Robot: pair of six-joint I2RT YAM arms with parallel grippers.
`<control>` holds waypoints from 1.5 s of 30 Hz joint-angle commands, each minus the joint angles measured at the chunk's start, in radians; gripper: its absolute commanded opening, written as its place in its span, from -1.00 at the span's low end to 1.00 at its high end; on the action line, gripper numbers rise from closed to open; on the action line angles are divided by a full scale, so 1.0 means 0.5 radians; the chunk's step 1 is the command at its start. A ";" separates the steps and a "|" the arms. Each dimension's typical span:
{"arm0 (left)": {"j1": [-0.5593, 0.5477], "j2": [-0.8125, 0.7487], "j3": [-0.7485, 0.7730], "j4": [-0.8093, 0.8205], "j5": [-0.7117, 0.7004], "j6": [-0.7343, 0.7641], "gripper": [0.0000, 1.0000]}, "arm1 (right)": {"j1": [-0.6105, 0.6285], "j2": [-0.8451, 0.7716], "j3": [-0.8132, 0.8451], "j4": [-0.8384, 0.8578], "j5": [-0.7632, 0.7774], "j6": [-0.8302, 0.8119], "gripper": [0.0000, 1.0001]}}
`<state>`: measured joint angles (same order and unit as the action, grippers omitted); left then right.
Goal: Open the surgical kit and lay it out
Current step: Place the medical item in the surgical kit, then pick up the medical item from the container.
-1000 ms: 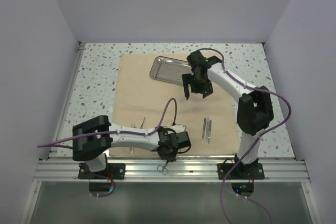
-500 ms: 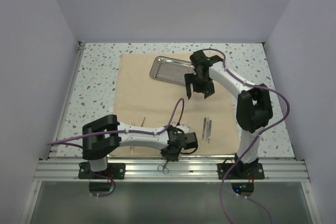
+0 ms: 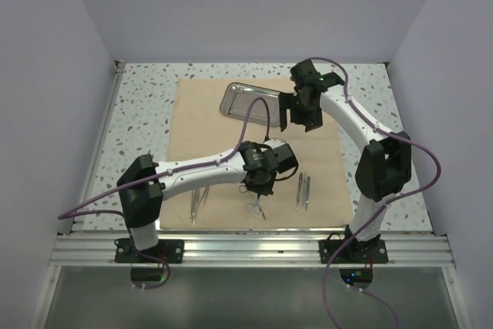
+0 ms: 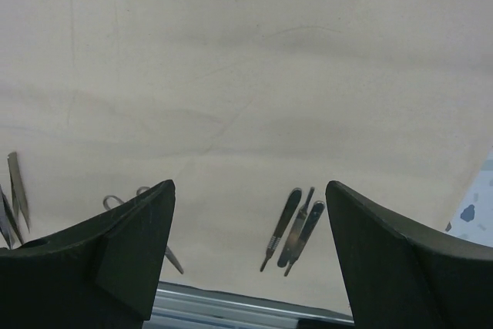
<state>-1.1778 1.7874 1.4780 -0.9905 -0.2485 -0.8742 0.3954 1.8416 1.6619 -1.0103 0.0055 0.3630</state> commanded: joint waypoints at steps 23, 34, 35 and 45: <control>0.337 0.055 -0.011 0.178 0.209 0.417 0.77 | -0.048 0.529 1.286 -0.204 -0.069 0.133 0.68; 0.787 -0.568 0.311 -0.252 -0.119 0.524 0.96 | 0.108 1.152 1.793 0.379 -0.309 0.290 0.66; 0.858 -0.602 0.311 -0.307 -0.192 0.552 0.96 | 0.138 1.222 1.845 0.407 -0.272 0.290 0.66; 1.088 -1.037 0.069 -0.391 -0.252 0.638 0.98 | 0.479 1.578 1.993 0.744 0.120 0.336 0.61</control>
<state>-0.6529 1.3148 1.5539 -1.1431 -0.3557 -0.5968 0.5991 2.6007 2.5931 -0.7296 -0.0296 0.5240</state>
